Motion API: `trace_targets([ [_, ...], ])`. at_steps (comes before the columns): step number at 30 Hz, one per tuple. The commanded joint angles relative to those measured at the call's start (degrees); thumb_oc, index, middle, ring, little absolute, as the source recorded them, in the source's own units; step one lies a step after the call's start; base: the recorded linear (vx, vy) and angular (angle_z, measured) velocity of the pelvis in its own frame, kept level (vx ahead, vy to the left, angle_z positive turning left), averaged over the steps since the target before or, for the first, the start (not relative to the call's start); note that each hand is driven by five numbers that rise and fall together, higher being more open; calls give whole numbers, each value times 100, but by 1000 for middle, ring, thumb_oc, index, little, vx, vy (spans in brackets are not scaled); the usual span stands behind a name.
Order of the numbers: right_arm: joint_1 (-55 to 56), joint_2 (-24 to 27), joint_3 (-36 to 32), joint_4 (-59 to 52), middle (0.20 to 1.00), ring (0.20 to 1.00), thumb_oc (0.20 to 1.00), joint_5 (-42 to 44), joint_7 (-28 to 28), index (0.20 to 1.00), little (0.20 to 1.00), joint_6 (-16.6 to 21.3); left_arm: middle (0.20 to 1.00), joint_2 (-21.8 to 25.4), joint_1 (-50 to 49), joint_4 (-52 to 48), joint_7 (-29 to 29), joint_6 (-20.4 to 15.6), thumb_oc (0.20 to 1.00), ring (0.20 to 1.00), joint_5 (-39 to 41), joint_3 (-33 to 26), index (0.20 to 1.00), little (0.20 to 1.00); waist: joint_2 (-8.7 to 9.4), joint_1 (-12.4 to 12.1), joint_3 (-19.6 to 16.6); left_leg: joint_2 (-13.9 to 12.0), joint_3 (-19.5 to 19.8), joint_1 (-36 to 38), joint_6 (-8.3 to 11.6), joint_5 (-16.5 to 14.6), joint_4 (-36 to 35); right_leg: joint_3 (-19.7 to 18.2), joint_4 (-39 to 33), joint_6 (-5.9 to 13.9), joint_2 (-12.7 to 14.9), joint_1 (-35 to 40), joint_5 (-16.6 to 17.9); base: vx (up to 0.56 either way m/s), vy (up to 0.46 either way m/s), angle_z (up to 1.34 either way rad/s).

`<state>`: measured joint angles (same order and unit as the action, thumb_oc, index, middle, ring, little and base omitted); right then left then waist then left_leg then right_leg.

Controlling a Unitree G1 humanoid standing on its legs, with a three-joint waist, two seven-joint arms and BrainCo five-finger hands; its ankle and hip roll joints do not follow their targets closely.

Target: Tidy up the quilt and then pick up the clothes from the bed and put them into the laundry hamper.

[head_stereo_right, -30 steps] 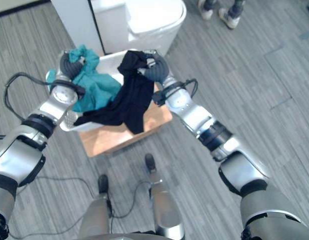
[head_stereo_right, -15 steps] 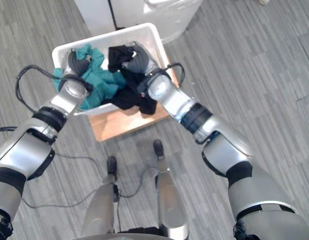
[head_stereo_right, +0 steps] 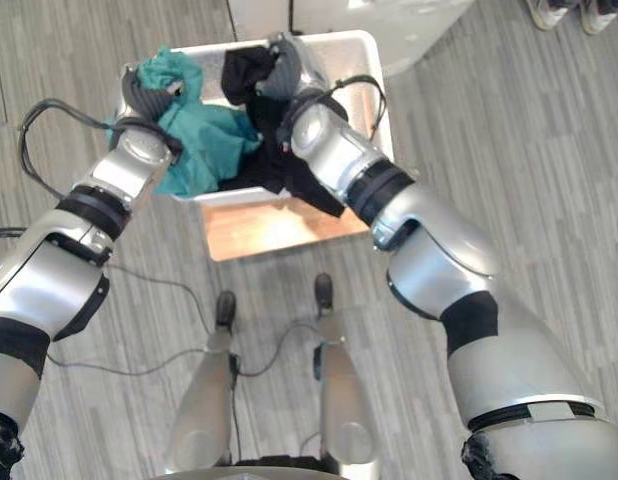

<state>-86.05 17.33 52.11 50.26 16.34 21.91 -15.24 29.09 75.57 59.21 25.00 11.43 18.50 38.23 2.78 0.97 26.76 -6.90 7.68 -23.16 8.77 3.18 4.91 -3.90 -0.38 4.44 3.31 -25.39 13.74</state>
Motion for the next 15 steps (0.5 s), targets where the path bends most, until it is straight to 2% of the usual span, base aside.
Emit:
trace_targets([
  [1,-398,-67,-261,309,1000,1000,1000,-55,111,1000,1000,196,1000,198,884,50,170,101,1000,1000,-288,155,1000,1000,85,-79,123,263,-176,-222,-348,321,-237,72,330,95,53,11,-568,28,-41,7],
  [5,-499,-15,-198,496,1000,1000,1000,63,101,1000,1000,202,1000,253,1040,58,-6,169,1000,1000,-639,347,1000,1000,62,-49,124,258,-213,-274,-352,329,-223,64,397,88,37,-43,-587,6,-17,2],
  [9,-549,65,-189,518,1000,1000,1000,127,11,1000,1000,211,1000,314,1122,98,70,113,1000,1000,-603,427,1000,1000,21,-3,107,268,-242,-318,-354,320,-168,40,478,86,39,-103,-604,8,3,0],
  [12,-557,231,-200,292,1000,1000,1000,267,78,1000,1000,6,1000,432,1277,43,210,-573,1000,1000,-496,471,1000,1000,-15,73,107,277,-318,-319,-349,256,-72,-12,558,94,71,-124,-646,10,16,-6],
  [15,-513,292,-255,285,1000,1000,1000,350,127,1000,1000,-58,1000,409,1361,-126,277,-840,1000,1000,-434,543,1000,1000,-65,121,86,280,-345,-307,-353,238,-29,-44,613,85,73,-129,-673,22,28,-9],
])
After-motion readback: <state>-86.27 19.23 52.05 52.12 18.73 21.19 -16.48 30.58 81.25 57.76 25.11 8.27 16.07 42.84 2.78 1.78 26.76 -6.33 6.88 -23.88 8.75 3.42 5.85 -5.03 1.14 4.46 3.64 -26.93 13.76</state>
